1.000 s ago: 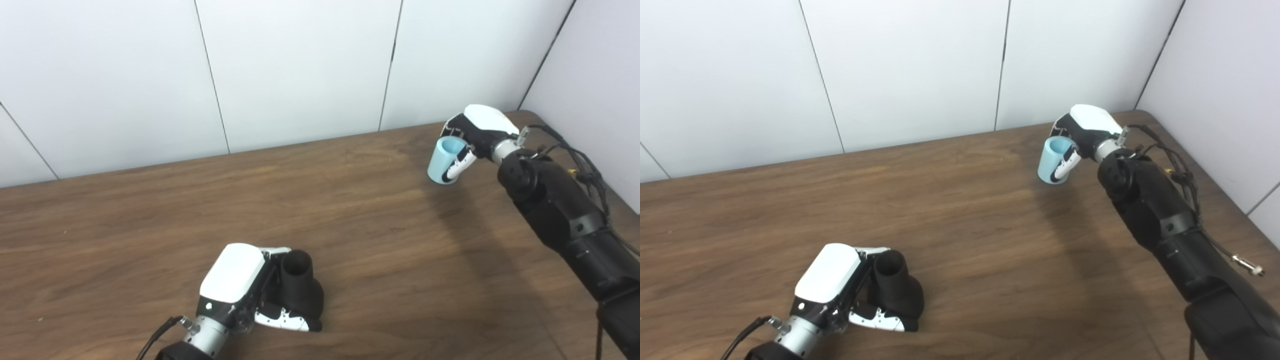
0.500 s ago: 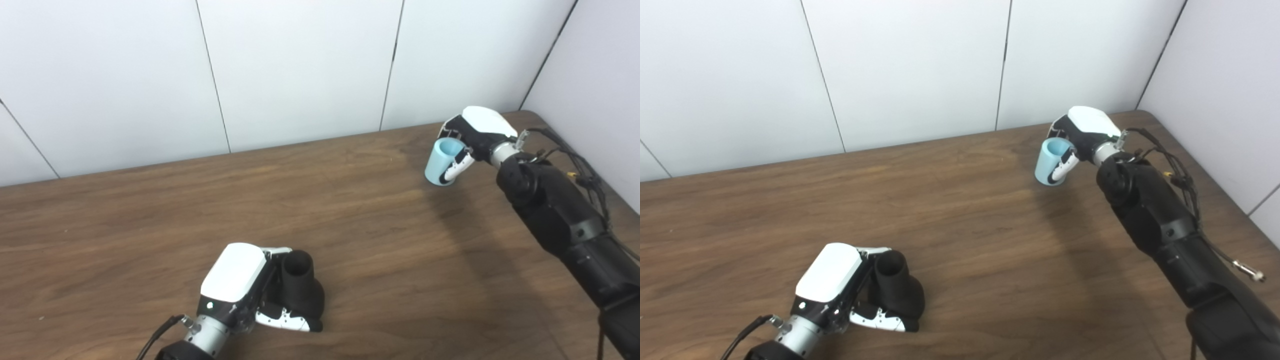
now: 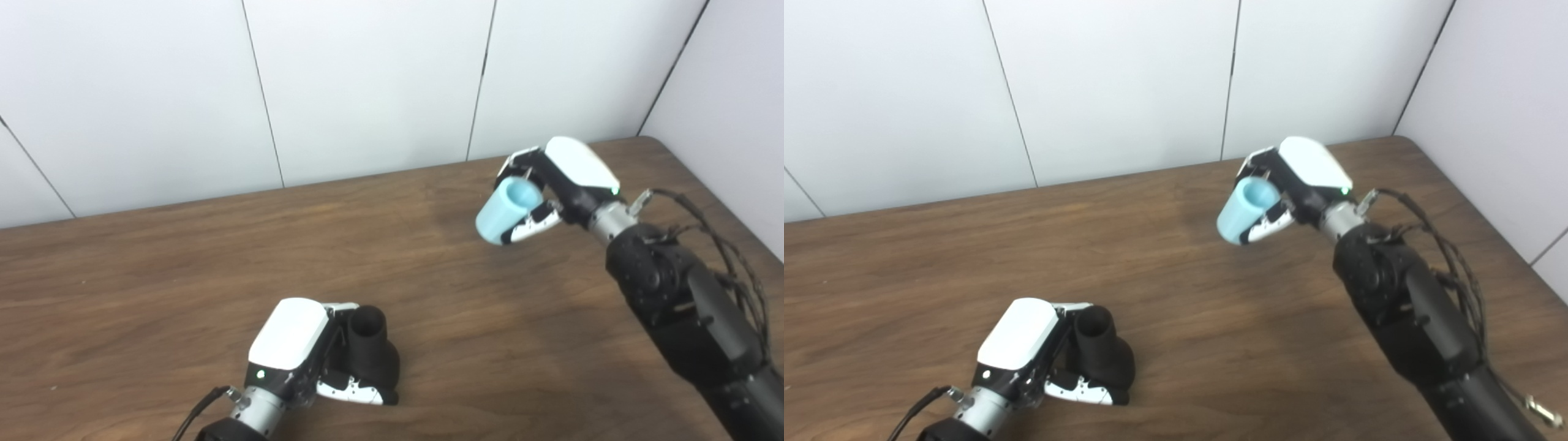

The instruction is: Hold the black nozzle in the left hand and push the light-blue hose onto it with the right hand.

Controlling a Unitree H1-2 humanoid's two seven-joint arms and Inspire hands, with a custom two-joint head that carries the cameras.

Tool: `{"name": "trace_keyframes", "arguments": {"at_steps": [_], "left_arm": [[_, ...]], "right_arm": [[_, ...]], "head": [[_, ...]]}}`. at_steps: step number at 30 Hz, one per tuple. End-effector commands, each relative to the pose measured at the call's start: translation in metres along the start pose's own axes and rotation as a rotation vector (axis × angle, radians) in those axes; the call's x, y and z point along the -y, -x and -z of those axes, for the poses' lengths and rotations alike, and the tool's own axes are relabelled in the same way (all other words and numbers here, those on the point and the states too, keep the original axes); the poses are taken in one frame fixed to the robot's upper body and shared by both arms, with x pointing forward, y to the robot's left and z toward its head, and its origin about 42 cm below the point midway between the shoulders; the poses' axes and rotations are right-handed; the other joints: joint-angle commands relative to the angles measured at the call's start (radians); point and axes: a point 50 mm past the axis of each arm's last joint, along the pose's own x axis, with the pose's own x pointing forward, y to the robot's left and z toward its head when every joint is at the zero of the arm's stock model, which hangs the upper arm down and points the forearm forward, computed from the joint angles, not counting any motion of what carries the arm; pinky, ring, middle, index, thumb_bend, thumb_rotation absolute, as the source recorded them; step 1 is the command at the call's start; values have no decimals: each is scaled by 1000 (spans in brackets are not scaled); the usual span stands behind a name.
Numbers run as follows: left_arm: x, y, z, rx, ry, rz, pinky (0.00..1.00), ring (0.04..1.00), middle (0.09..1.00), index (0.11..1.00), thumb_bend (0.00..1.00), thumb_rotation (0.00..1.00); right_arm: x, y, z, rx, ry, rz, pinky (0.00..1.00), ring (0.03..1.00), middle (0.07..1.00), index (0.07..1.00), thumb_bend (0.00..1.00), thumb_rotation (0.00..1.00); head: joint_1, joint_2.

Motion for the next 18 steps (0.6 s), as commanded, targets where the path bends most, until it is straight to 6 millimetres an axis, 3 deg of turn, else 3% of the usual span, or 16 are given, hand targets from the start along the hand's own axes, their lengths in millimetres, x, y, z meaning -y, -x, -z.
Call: {"name": "trace_keyframes", "arguments": {"at_steps": [1,5,14,18], "left_arm": [[23,11,2,-51,-9,139,374,491,494,474,478,0],[27,9,-2,-52,1,137,372,494,503,473,478,0],[30,7,-9,-51,7,139,386,500,509,462,477,0],[31,6,-11,-57,5,140,378,494,507,463,477,0]], "right_arm": [[24,6,-19,81,22,88,453,411,508,496,518,0],[20,27,-46,140,-21,70,455,405,514,500,517,0],[5,60,-94,321,-144,49,327,410,519,504,498,0],[3,68,-107,381,-173,57,325,407,517,510,497,0]], "head": [[25,4],[45,7],[86,15],[100,15]]}}
